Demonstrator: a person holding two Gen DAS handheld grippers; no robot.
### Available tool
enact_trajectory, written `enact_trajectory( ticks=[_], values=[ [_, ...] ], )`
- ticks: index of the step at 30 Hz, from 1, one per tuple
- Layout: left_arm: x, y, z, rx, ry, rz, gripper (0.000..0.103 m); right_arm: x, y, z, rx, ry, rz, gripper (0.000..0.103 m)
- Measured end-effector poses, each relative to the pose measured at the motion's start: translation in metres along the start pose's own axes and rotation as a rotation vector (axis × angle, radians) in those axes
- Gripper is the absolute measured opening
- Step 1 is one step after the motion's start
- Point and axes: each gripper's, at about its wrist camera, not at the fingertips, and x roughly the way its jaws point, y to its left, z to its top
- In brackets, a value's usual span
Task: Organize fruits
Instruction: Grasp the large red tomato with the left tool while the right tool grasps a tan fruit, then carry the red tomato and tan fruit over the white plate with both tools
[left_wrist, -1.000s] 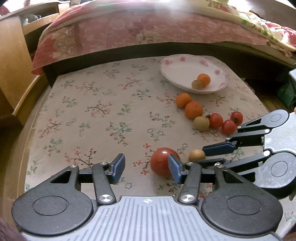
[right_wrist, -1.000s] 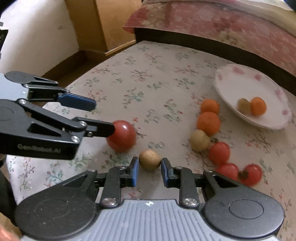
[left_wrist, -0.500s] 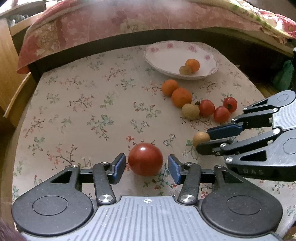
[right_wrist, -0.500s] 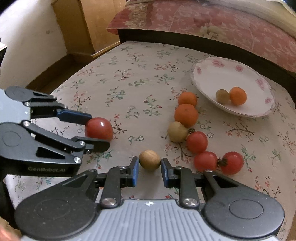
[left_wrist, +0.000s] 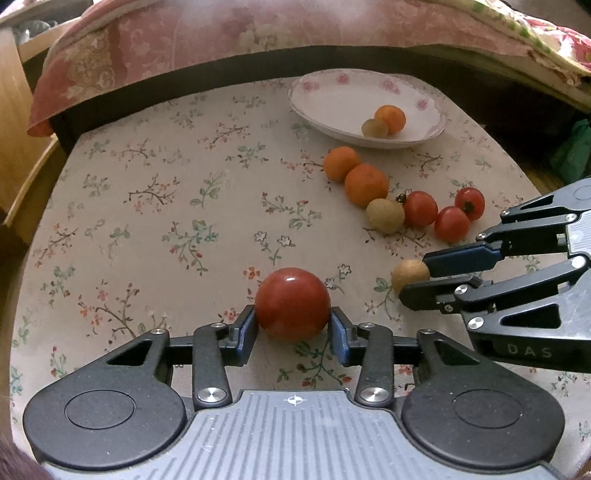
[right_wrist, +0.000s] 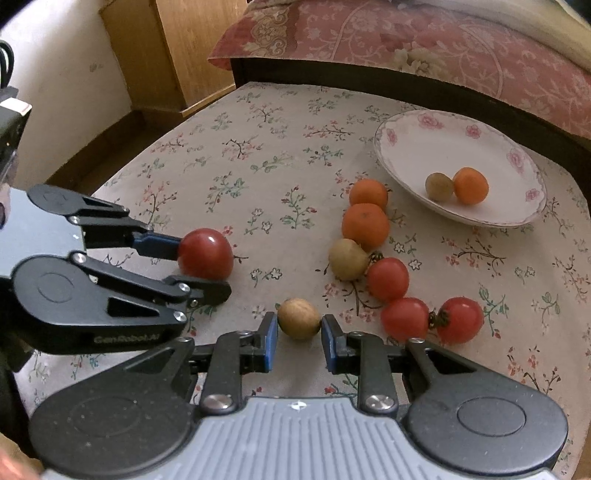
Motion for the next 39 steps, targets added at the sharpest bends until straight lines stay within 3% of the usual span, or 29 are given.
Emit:
enact_trajectory(
  ticks=[16,21,31,39],
  values=[
    [0.004,0.0,0.005,0.023,-0.015,-0.007,0.056,0.006,-0.001,0.003,-0.008,0.003,0.009,0.028],
    [0.006,0.001,0.002,0.022,-0.014,0.009,0.05,0.006,-0.001,0.002,-0.01,0.009,0.004,0.028],
    [0.005,-0.005,0.003,0.04,-0.006,0.012,0.05,0.001,-0.005,0.004,0.012,0.009,-0.026,0.028],
    [0.003,-0.016,0.015,0.048,-0.043,0.003,0.049,-0.008,-0.014,0.006,0.056,-0.01,-0.041,0.028]
  ],
)
